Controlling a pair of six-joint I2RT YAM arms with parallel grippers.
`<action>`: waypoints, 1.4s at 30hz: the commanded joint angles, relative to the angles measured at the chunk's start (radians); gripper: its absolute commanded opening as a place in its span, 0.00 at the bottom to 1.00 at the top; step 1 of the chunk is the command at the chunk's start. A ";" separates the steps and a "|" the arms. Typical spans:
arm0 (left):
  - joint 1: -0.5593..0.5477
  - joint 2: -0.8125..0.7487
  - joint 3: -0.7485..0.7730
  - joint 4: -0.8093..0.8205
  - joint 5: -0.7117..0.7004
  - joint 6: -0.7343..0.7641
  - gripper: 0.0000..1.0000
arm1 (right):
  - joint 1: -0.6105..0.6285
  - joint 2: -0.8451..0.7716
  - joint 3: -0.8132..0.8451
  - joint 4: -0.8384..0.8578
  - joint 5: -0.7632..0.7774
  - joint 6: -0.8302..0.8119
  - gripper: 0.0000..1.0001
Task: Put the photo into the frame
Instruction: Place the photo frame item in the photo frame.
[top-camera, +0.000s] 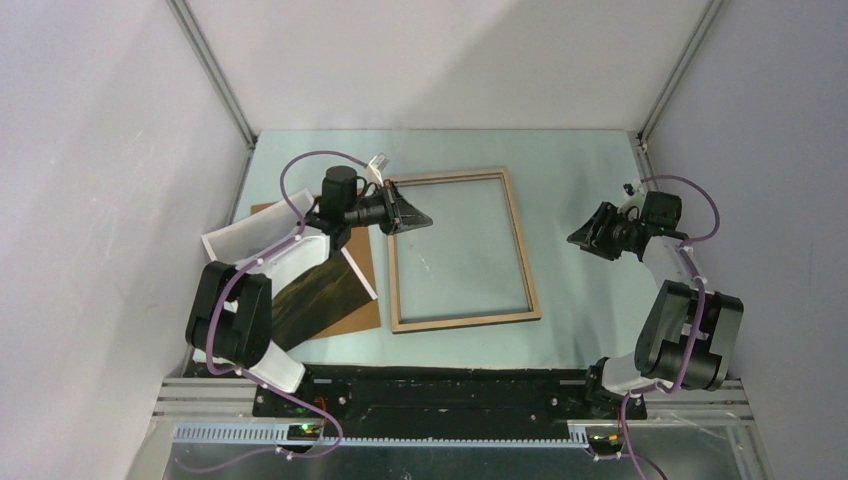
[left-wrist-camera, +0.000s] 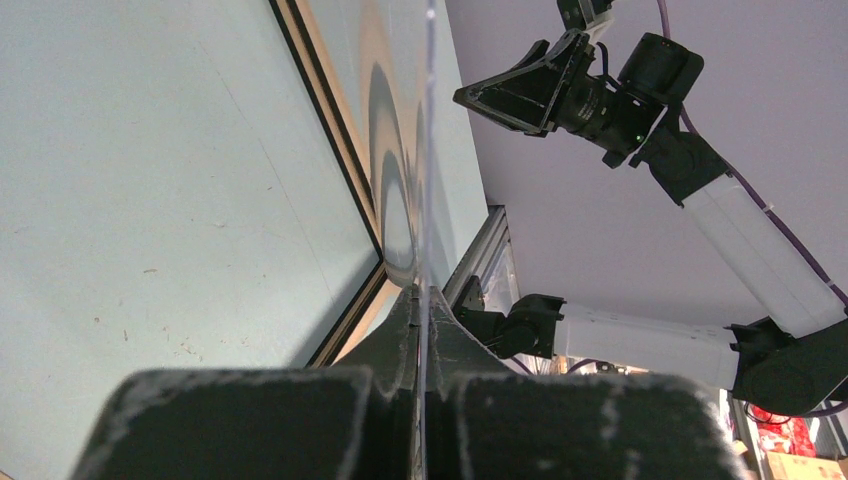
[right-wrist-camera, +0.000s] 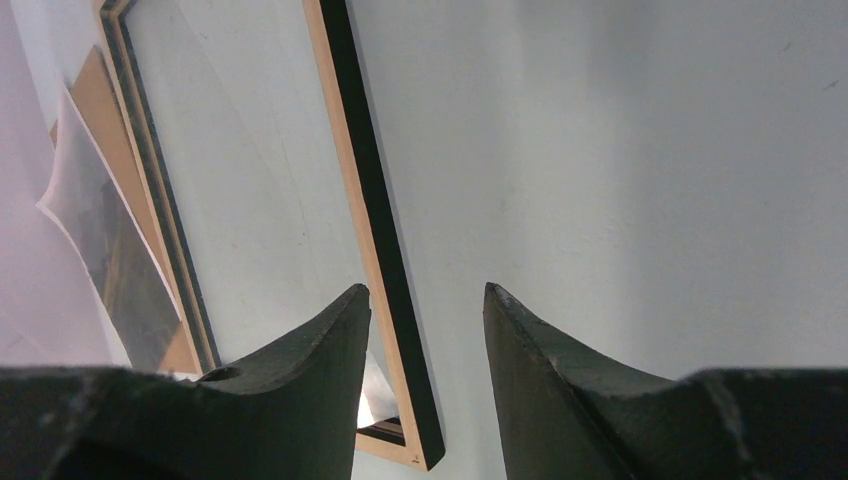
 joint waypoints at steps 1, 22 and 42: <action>-0.011 -0.040 -0.002 0.036 -0.004 0.001 0.00 | -0.006 0.000 0.000 0.005 -0.018 -0.013 0.50; -0.017 -0.026 -0.013 0.059 -0.024 -0.030 0.00 | -0.012 -0.003 0.000 0.003 -0.020 -0.013 0.50; -0.019 -0.017 -0.029 0.088 -0.037 -0.052 0.00 | -0.014 -0.003 0.000 0.002 -0.021 -0.014 0.50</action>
